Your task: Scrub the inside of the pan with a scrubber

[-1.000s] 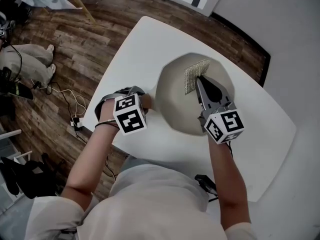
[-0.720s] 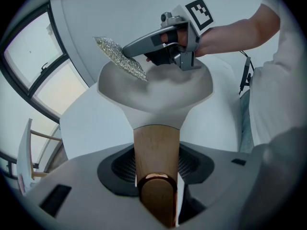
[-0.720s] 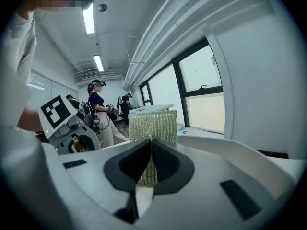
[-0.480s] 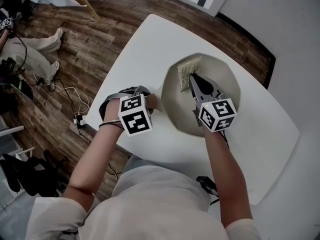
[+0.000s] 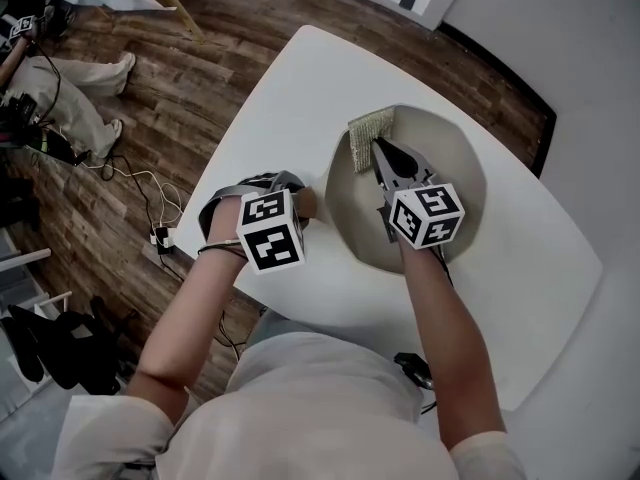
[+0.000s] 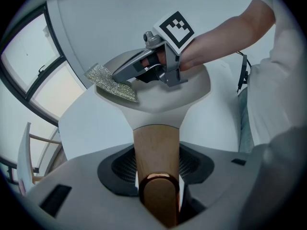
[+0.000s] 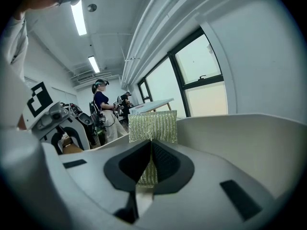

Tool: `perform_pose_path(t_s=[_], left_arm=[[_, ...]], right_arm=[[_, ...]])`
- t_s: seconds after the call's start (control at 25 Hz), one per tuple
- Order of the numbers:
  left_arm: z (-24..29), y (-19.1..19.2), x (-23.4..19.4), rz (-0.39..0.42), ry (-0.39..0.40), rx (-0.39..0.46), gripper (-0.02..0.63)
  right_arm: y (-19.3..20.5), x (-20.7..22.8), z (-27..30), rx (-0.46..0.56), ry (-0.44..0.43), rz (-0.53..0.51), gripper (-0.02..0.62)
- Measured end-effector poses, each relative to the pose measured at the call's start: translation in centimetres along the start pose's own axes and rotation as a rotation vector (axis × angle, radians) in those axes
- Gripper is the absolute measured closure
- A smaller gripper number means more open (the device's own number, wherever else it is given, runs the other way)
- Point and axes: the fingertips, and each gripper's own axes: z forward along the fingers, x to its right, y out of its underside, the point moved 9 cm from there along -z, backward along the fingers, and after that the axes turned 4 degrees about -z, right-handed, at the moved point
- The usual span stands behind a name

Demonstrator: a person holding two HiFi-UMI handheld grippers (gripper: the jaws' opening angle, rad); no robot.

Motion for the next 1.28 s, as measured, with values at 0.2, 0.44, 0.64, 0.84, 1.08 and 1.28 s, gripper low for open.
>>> perform_pose_path(t_s=[0.2, 0.44, 0.64, 0.84, 1.08, 1.28], left_arm=[[-0.1, 0.1, -0.1, 0.016, -0.001, 0.0, 0.391], [0.1, 0.1, -0.1, 0.035, -0.004, 0.001, 0.393], [0.1, 0.0, 0.1, 0.05, -0.002, -0.003, 0.394], [-0.1, 0.1, 0.2, 0.067, -0.002, -0.007, 0.396], [-0.1, 0.2, 0.4, 0.077, 0.005, -0.013, 0.396], [0.0, 0.0, 0.4, 0.078, 0.003, -0.013, 0.396]], right_arm=[[0.3, -0.2, 1.0, -0.029, -0.013, -0.012, 0.571], [0.4, -0.6, 1.9, -0.041, -0.026, -0.014, 0.571], [0.4, -0.6, 2.1, -0.048, -0.031, -0.012, 0.571], [0.2, -0.9, 2.3, -0.054, -0.04, -0.011, 0.571], [0.2, -1.3, 2.4, -0.064, -0.052, -0.02, 0.571], [0.3, -1.4, 2.3, -0.07, -0.073, -0.031, 0.571]])
